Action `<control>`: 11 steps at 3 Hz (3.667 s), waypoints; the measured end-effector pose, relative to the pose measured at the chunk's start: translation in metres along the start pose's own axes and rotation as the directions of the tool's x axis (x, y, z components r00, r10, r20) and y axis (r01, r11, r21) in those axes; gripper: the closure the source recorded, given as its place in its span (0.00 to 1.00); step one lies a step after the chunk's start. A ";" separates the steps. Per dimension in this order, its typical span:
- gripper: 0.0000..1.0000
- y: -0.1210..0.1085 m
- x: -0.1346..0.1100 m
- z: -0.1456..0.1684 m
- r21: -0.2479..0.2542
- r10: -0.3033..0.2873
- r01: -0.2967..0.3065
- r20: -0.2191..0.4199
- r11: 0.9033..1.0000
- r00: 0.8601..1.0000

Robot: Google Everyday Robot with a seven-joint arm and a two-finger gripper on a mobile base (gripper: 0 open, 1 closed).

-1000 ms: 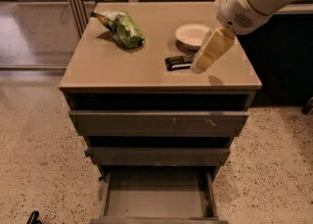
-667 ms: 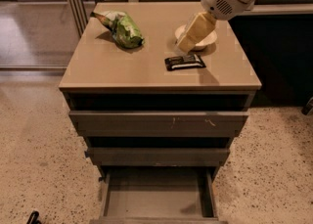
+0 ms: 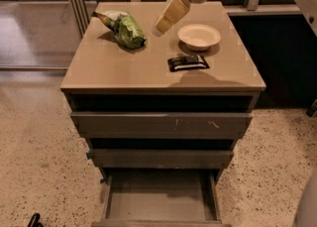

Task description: Place green rice chip bag into bottom drawer

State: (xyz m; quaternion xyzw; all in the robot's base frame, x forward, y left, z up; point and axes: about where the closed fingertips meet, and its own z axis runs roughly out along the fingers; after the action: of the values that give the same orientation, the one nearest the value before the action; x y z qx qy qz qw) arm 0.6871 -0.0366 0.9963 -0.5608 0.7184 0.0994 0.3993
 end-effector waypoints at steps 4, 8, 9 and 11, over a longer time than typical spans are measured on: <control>0.00 -0.014 0.017 0.072 0.055 0.128 -0.130 0.026 0.990 0.991; 0.00 -0.034 -0.024 0.185 -0.084 0.162 -0.152 0.131 0.985 0.978; 0.03 -0.030 -0.032 0.208 -0.122 0.173 -0.158 0.127 0.980 0.977; 0.48 -0.027 -0.033 0.223 -0.138 0.177 -0.162 0.107 0.977 0.978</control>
Offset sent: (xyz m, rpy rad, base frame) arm -0.0258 -0.0314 -0.0293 0.0442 0.0650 -0.2081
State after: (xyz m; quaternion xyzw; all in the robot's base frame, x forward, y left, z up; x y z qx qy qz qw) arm 0.8153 0.1097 0.8796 -0.5150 0.7309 0.2124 0.3943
